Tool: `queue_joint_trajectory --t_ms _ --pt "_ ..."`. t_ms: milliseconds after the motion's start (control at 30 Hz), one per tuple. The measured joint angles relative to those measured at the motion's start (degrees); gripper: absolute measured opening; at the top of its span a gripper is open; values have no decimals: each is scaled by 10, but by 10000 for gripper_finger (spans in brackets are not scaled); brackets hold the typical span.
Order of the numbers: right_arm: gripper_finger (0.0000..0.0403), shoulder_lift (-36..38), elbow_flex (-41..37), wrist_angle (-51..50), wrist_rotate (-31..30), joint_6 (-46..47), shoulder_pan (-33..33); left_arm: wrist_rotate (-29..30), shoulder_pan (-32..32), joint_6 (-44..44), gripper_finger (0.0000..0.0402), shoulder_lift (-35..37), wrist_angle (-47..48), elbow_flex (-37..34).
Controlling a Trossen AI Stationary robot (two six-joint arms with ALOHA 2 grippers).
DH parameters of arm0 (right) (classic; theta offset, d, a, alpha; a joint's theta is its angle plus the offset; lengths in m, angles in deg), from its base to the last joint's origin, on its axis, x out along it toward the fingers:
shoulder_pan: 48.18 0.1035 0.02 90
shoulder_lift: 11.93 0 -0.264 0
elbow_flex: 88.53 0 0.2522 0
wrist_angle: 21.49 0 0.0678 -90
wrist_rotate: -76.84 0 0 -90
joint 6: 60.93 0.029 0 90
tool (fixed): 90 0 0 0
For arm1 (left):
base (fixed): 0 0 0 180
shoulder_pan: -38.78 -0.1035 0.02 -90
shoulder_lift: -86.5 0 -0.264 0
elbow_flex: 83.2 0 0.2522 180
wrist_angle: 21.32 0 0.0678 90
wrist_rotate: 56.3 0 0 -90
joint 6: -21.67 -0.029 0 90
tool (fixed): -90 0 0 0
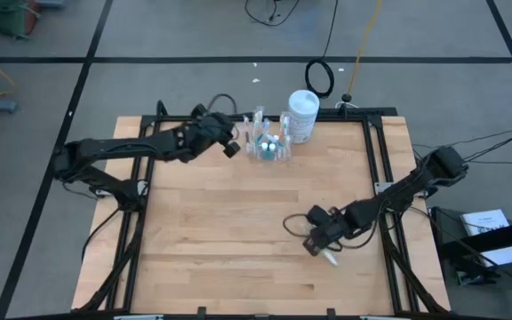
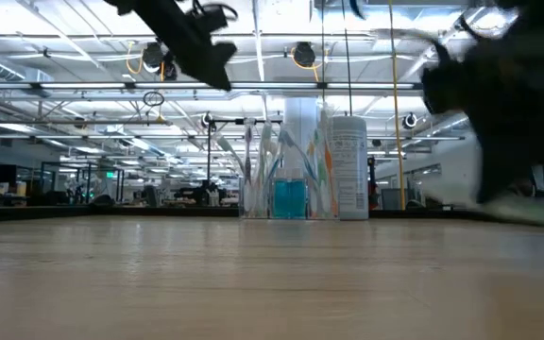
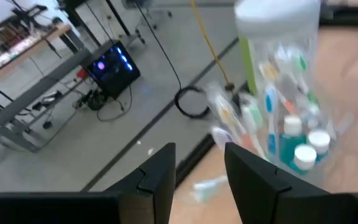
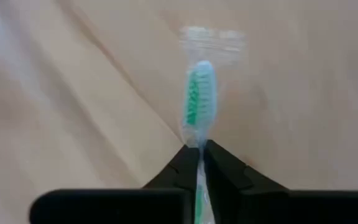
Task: Pick & Place toothbrushing station
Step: Put the green toothbrush into the transparent organizer
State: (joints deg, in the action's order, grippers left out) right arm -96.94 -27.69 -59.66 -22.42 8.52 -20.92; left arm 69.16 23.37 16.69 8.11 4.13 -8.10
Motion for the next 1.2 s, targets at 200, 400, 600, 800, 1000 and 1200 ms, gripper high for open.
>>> queue_joint_trajectory --t_ms 200,400,600,800,1000,1200 --pt "13 76 1 173 -108 -199 -53 1 0 -12 145 67 5 0" --pt "4 106 1 457 -266 -618 -117 0 0 -29 145 91 6 0" --pt "2 37 2 708 -216 -849 -204 1 1 -53 145 91 28 0" --pt "1 -39 1 738 -210 -867 -297 4 1 -50 145 91 60 0" --pt "1 -75 1 737 -243 -834 -357 4 1 -49 145 91 83 0" --pt "1 -84 1 726 -284 -839 -368 4 1 -49 145 91 95 0"
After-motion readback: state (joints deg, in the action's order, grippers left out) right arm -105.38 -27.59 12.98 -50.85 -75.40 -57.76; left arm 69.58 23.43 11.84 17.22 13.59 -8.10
